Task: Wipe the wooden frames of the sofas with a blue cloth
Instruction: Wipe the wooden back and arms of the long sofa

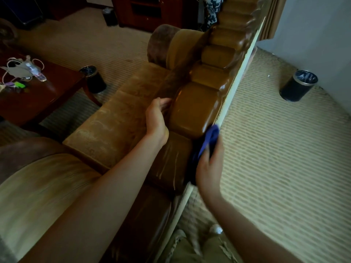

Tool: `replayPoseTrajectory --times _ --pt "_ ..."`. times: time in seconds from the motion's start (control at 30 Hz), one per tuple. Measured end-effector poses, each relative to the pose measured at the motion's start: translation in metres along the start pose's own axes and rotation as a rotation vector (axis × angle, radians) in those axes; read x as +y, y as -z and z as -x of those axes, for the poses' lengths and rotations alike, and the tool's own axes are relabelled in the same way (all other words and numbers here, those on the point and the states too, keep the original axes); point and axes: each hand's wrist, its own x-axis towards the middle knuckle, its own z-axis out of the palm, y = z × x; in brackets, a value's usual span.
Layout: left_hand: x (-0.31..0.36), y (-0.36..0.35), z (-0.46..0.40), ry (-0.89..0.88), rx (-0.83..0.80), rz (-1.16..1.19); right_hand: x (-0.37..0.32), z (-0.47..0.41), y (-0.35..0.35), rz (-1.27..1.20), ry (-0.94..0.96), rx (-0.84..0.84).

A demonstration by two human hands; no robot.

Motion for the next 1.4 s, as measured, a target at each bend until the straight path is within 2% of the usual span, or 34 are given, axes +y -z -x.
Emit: replayPoseTrajectory --times 0.1,0.17,0.23,0.37,0.5,0.57,0.63,0.7,0.73,0.8,0.83,0.9,1.0,1.1,1.2,1.3,1.4 --pt "0.001 -0.001 0.002 0.000 0.005 0.003 -0.013 -0.039 -0.003 0.008 0.055 0.098" --pt "0.003 0.000 0.001 0.041 -0.010 0.014 -0.009 -0.019 -0.003 0.064 0.087 0.067" --pt "0.007 0.001 0.001 0.091 -0.027 0.040 0.003 0.025 0.002 0.162 0.165 -0.037" --pt "0.012 0.007 0.002 0.059 -0.115 -0.047 0.029 0.088 0.029 0.383 0.556 -0.441" --pt "0.031 0.035 -0.001 -0.005 -0.118 -0.107 0.025 0.071 0.039 0.525 0.900 -0.616" --pt "0.039 0.054 -0.001 0.028 -0.088 -0.140 0.007 0.046 0.022 0.595 1.091 -0.721" --pt "0.042 0.069 0.005 0.031 -0.062 -0.199 -0.017 0.013 -0.010 0.770 1.255 -0.765" --pt "0.040 0.082 0.015 0.013 -0.036 -0.264 -0.048 -0.014 -0.044 1.108 1.241 -0.873" --pt "0.038 0.089 0.020 0.009 -0.019 -0.292 -0.064 -0.025 -0.059 1.280 1.174 -0.934" --pt "0.033 0.104 0.027 0.014 0.013 -0.367 -0.083 -0.040 -0.077 1.461 1.029 -0.979" --pt "0.031 0.113 0.030 0.012 0.027 -0.404 -0.086 -0.042 -0.079 1.476 1.019 -0.974" --pt "0.026 0.131 0.032 0.008 0.060 -0.452 -0.081 -0.041 -0.067 1.393 1.114 -0.937" --pt "0.016 0.148 0.034 0.046 0.088 -0.455 -0.059 -0.029 -0.027 1.083 1.275 -0.819" --pt "0.005 0.147 0.036 0.109 0.049 -0.440 -0.023 0.001 0.006 0.823 1.243 -0.860" --pt "-0.003 0.134 0.042 0.141 -0.038 -0.455 -0.007 0.022 0.006 0.731 1.162 -0.806" --pt "-0.008 0.122 0.043 0.148 -0.036 -0.494 -0.023 0.009 -0.025 0.801 1.178 -0.844" --pt "-0.008 0.118 0.039 0.154 -0.001 -0.516 -0.056 0.004 -0.068 1.191 1.087 -0.997"
